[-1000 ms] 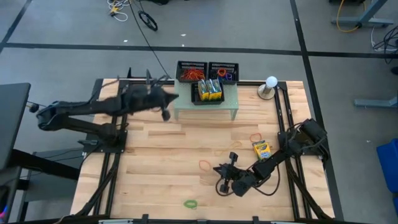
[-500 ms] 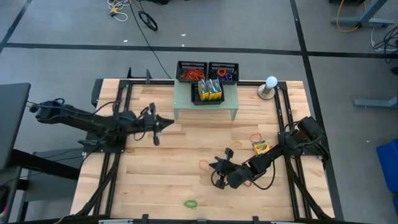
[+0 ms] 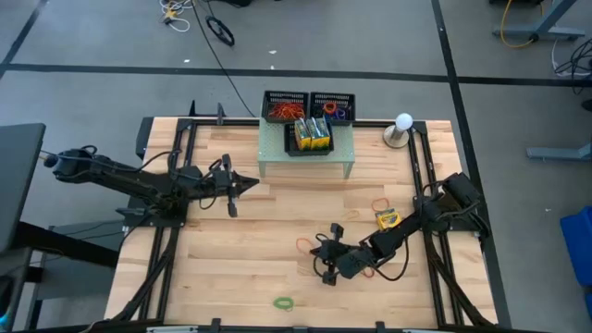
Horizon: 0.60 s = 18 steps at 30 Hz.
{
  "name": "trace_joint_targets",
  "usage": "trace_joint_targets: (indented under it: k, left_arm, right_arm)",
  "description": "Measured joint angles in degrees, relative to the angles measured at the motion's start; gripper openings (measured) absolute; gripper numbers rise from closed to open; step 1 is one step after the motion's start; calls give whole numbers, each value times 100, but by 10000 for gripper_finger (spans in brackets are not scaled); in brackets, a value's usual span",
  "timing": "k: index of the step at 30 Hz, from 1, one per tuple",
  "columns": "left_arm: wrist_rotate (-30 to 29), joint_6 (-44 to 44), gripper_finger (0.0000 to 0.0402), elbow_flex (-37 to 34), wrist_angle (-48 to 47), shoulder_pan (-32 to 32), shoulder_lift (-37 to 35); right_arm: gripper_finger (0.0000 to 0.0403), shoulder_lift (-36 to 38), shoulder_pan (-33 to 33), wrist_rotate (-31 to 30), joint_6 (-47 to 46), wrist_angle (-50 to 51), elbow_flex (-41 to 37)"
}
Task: Pick & Place Office Desk Supplies
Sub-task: Put the red rubberband into the top left black bin
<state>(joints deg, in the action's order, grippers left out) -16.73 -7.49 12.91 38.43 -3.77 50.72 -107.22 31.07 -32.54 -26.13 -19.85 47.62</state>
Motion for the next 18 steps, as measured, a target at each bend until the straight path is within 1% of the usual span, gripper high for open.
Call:
trace_joint_targets:
  k: [4,6,8,12,14,16,18]
  left_arm:
    - [0,10,20,0,-4,0,0]
    - [0,11,20,0,-4,2,2]
    - [0,15,20,0,-6,2,2]
    - [0,17,20,0,-8,2,2]
    - [0,20,20,0,-8,2,2]
    - [1,20,20,0,-10,2,2]
    - [2,20,20,0,-10,2,2]
  right_arm:
    - [14,2,0,285,-17,66,28]
    - [14,2,0,328,-47,408,182]
    - [14,4,-2,369,-201,1185,495]
    - [14,7,25,583,-686,3366,1342]
    - [16,9,111,762,-817,4289,1685]
    - [24,9,244,906,-980,5118,2005]
    - [38,16,363,993,-1240,5670,2258]
